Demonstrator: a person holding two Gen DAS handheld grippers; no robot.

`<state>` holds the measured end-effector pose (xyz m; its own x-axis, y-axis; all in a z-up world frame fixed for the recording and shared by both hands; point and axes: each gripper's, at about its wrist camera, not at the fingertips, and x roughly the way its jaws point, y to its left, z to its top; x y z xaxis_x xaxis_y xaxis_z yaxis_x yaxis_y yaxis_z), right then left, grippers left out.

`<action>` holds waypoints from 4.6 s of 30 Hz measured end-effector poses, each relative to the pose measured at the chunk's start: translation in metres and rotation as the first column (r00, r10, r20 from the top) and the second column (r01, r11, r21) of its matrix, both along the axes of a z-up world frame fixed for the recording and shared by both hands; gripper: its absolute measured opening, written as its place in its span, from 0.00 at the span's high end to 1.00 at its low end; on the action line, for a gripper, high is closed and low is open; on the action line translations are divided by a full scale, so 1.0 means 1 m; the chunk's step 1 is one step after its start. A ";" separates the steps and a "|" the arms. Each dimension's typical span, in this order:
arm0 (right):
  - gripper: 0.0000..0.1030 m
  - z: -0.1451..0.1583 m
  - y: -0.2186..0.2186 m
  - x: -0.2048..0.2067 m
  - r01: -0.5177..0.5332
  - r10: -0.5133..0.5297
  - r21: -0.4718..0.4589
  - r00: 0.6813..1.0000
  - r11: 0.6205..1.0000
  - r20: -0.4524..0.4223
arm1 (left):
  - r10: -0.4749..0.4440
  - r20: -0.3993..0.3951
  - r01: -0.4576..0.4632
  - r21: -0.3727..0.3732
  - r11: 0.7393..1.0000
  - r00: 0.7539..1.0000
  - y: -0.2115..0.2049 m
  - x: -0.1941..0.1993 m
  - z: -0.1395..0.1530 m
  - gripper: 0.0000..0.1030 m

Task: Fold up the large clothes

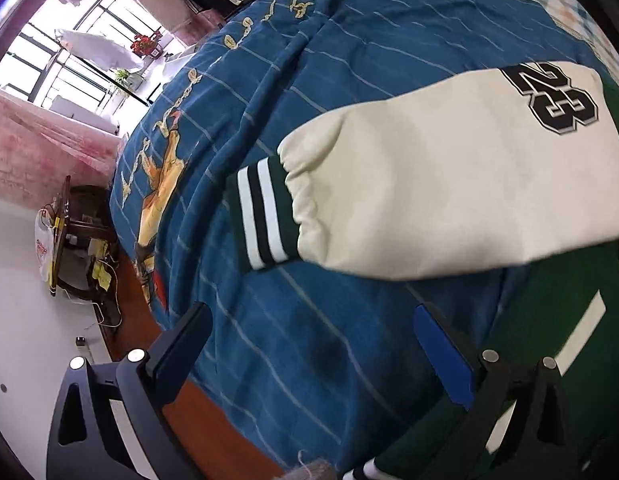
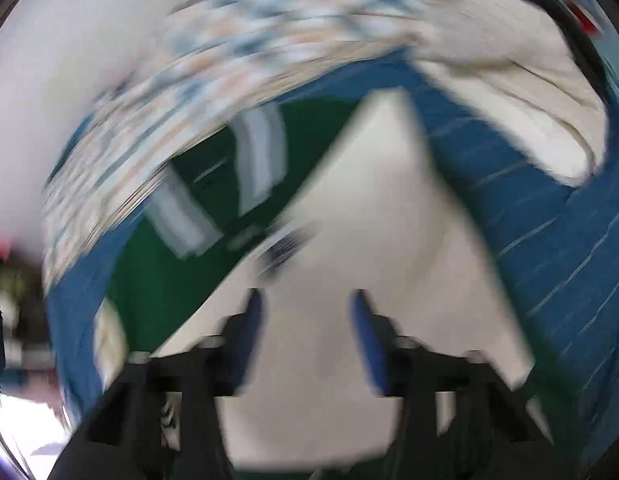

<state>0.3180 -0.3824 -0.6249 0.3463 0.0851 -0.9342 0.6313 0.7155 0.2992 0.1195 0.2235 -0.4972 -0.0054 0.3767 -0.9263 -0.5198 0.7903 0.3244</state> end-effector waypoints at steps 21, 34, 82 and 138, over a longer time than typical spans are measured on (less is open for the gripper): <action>0.64 -0.046 0.207 -0.012 -0.349 0.362 0.287 0.932 0.892 0.008 | 0.640 0.126 -0.486 -0.545 0.683 0.758 0.113 0.012 -0.083 0.24; 0.62 -0.076 0.345 0.048 -0.410 0.432 0.447 0.900 0.795 0.059 | 0.216 0.460 -0.167 -0.146 0.975 0.861 0.188 0.116 0.068 0.91; 0.19 -0.020 -0.133 -0.203 -0.158 0.168 0.082 0.975 0.984 -0.143 | -0.730 0.292 0.781 -0.118 0.614 0.618 -0.472 0.143 0.043 0.14; 0.48 -0.001 -0.042 -0.184 -0.100 0.133 0.139 0.957 0.985 -0.257 | -0.356 0.018 0.349 0.160 0.923 0.934 -0.138 0.082 -0.003 0.00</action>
